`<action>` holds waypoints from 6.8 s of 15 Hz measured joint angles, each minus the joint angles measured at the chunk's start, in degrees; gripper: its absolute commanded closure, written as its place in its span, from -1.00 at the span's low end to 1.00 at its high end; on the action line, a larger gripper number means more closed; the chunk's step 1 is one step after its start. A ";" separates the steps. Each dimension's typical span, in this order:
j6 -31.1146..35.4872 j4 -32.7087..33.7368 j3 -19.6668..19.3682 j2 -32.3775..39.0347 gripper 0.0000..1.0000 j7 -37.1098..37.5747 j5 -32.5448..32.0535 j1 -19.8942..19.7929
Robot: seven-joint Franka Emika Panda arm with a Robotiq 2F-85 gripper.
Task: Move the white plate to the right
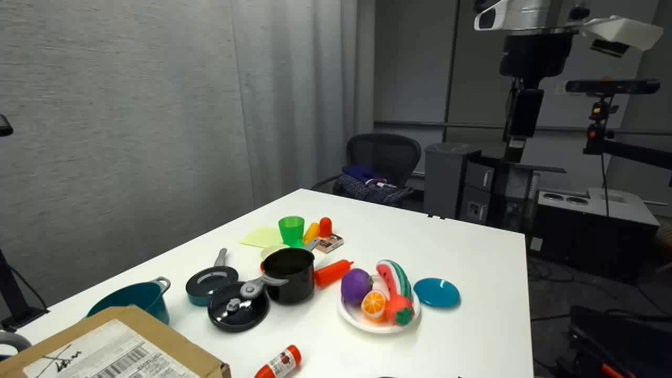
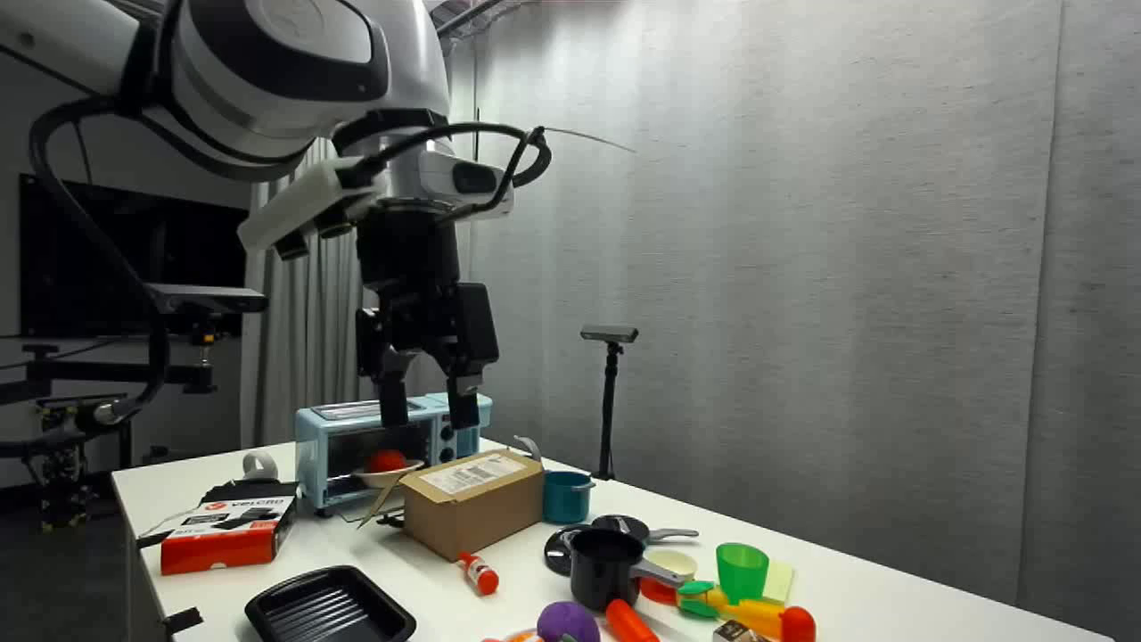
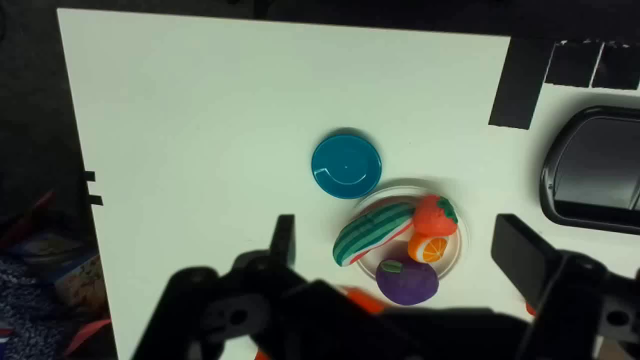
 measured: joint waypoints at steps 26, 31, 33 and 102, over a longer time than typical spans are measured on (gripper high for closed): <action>5.22 -1.03 -0.04 0.33 -1.00 4.21 0.20 0.35; 5.22 -1.03 -0.04 0.33 -1.00 4.19 0.20 0.35; 5.22 -1.03 -0.04 0.33 -1.00 4.19 0.20 0.35; 55.88 6.88 4.71 57.83 -0.01 15.00 10.97 9.91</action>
